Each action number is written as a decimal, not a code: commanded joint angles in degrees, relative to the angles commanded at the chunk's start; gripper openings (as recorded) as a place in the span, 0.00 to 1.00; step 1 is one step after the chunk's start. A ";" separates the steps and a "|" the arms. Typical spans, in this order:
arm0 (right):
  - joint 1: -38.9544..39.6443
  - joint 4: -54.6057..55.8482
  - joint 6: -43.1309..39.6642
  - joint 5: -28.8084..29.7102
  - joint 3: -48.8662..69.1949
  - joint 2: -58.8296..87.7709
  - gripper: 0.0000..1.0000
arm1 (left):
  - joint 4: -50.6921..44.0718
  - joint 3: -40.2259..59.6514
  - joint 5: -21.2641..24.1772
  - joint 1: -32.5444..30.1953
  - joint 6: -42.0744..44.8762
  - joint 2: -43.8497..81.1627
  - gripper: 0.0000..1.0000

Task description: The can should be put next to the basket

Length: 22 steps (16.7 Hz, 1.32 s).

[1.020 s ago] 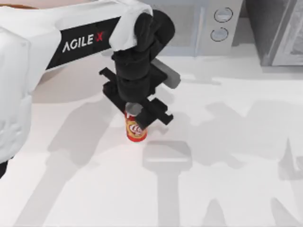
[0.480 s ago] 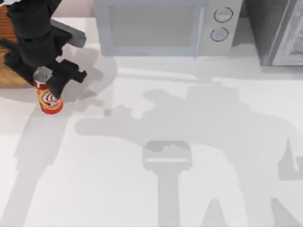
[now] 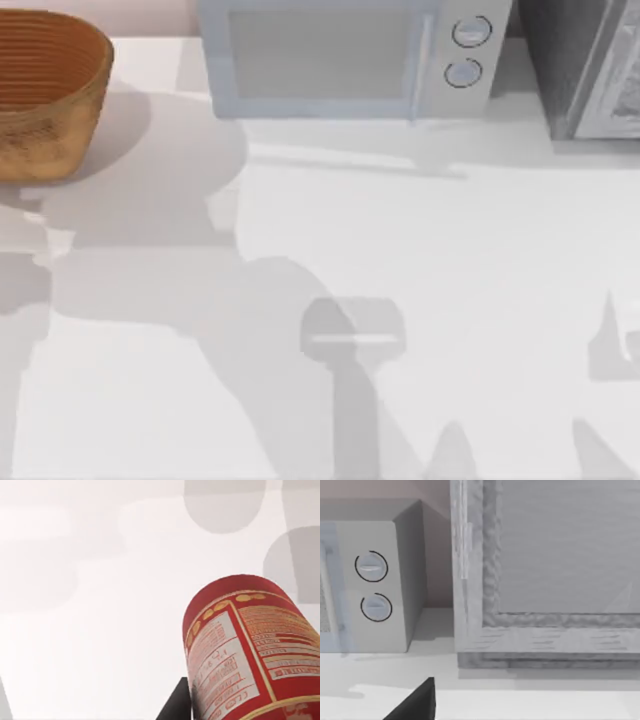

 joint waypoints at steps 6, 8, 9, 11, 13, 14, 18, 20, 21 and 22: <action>0.00 0.00 0.00 0.00 0.00 0.00 1.00 | 7.31 -1.77 4.25 7.26 3.31 5.99 0.00; 0.00 0.00 0.00 0.00 0.00 0.00 1.00 | 7.92 -2.00 4.68 7.34 3.49 6.54 0.00; 0.00 0.00 0.00 0.00 0.00 0.00 1.00 | 7.92 -2.00 4.68 7.34 3.49 6.54 0.00; 0.00 0.00 0.00 0.00 0.00 0.00 1.00 | 7.80 -1.90 4.50 7.11 3.55 6.40 0.00; 0.00 0.00 0.00 0.00 0.00 0.00 1.00 | 8.30 -2.27 4.57 7.22 3.53 6.51 0.00; 0.00 0.00 0.00 0.00 0.00 0.00 1.00 | 8.74 -2.73 4.51 7.30 3.52 6.71 0.00; 0.00 0.00 0.00 0.00 0.00 0.00 1.00 | 9.55 -3.28 4.68 7.36 3.51 6.89 0.00; 0.00 0.00 0.00 0.00 0.00 0.00 1.00 | 9.55 -3.28 4.68 7.36 3.51 6.89 0.08; 0.00 0.00 0.00 0.00 0.00 0.00 1.00 | 9.55 -3.28 4.68 7.36 3.51 6.89 0.15; 0.00 0.00 0.00 0.00 0.00 0.00 1.00 | 9.55 -3.28 4.68 7.36 3.51 6.89 0.23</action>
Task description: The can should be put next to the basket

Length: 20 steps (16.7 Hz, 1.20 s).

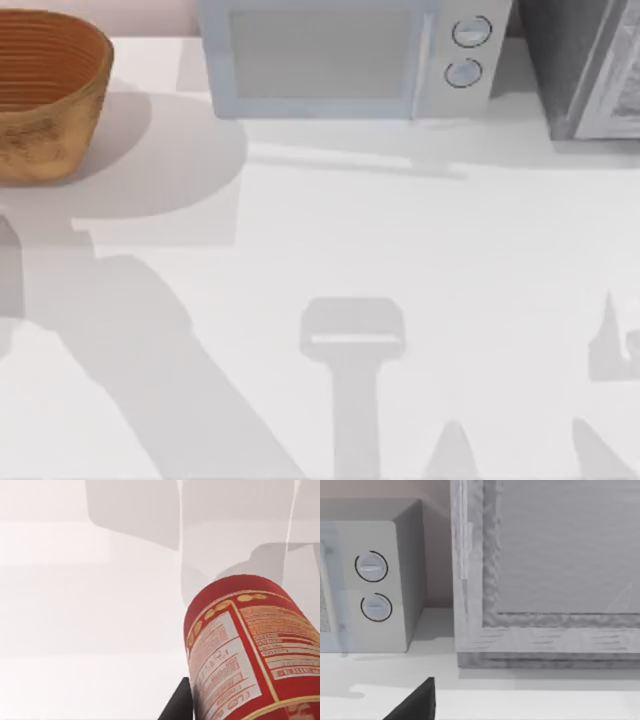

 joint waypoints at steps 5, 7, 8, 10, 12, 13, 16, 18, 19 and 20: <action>0.00 0.00 0.00 0.00 0.00 0.00 1.00 | 0.00 0.00 0.00 0.00 0.00 0.00 0.60; 0.00 0.00 0.00 0.00 0.00 0.00 1.00 | 0.00 0.00 0.00 0.00 0.00 0.00 0.75; 0.00 0.00 0.00 0.00 0.00 0.00 1.00 | 0.00 0.00 0.00 0.00 0.00 0.00 0.83; 0.00 0.00 0.00 0.00 0.00 0.00 1.00 | 0.00 0.00 0.00 0.00 0.00 0.00 0.98; 0.00 0.00 0.00 0.00 0.00 0.00 1.00 | 0.00 0.00 0.00 0.00 0.00 0.00 1.00; 0.00 0.00 0.00 0.00 0.00 0.00 1.00 | 0.00 0.00 0.00 0.00 0.00 0.00 1.00; 0.00 0.00 0.00 0.00 0.00 0.00 1.00 | 0.00 0.00 0.00 0.00 0.00 0.00 1.00; 0.00 0.00 0.00 0.00 0.00 0.00 1.00 | 0.00 0.00 0.00 0.00 0.00 0.00 1.00; 0.00 0.00 0.00 0.00 0.00 0.00 1.00 | -0.16 -0.47 0.28 0.08 0.44 -0.60 1.00; 0.00 0.00 0.00 0.00 0.00 0.00 1.00 | -0.37 -0.25 0.28 0.09 0.45 -0.59 1.00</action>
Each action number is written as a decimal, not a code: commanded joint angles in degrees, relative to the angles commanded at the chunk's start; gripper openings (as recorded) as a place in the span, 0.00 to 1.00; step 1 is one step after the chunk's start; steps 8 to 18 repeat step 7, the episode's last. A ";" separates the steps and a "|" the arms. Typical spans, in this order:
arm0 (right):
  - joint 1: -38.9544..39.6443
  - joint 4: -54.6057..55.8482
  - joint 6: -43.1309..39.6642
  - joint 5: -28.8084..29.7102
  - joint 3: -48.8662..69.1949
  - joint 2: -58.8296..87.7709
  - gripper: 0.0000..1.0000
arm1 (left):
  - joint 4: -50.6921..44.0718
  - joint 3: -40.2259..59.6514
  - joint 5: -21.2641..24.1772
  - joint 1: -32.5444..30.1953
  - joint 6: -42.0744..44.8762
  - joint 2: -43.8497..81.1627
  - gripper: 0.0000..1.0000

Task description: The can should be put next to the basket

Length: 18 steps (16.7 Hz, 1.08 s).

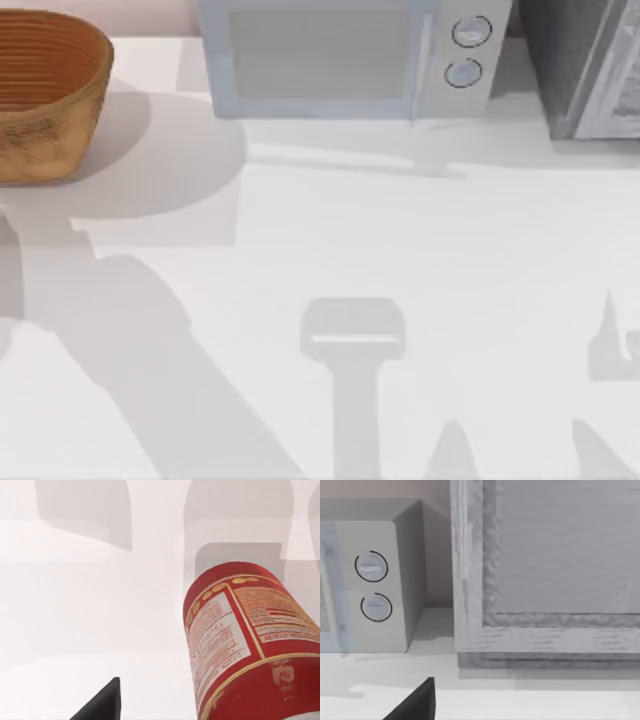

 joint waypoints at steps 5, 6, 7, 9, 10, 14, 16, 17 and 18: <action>0.00 0.00 0.00 0.00 0.00 0.00 1.00 | -6.64 5.45 -0.02 -0.01 -0.03 -0.62 1.00; 0.00 0.00 0.00 0.00 0.00 0.00 1.00 | -7.68 6.47 -0.01 -0.04 -0.05 -0.88 1.00; 0.00 0.00 0.00 0.00 0.00 0.00 1.00 | -8.21 7.04 -0.01 -0.07 -0.09 -1.14 1.00; 0.00 0.00 0.00 0.00 0.00 0.00 1.00 | -8.21 7.04 -0.01 -0.07 -0.09 -1.14 1.00; 0.00 0.00 0.00 0.00 0.00 0.00 1.00 | -8.21 7.04 -0.01 -0.07 -0.09 -1.14 1.00; 0.00 0.00 0.00 0.00 0.00 0.00 1.00 | -8.21 7.04 -0.01 -0.07 -0.09 -1.14 1.00; 0.00 0.00 0.00 0.00 0.00 0.00 1.00 | -8.21 7.04 -0.01 -0.07 -0.09 -1.14 1.00; 0.00 0.00 0.00 0.00 0.00 0.00 1.00 | -8.21 7.04 -0.01 -0.07 -0.09 -1.14 1.00; 0.00 0.00 0.00 0.00 0.00 0.00 1.00 | -8.21 7.04 -0.01 -0.07 -0.09 -1.14 1.00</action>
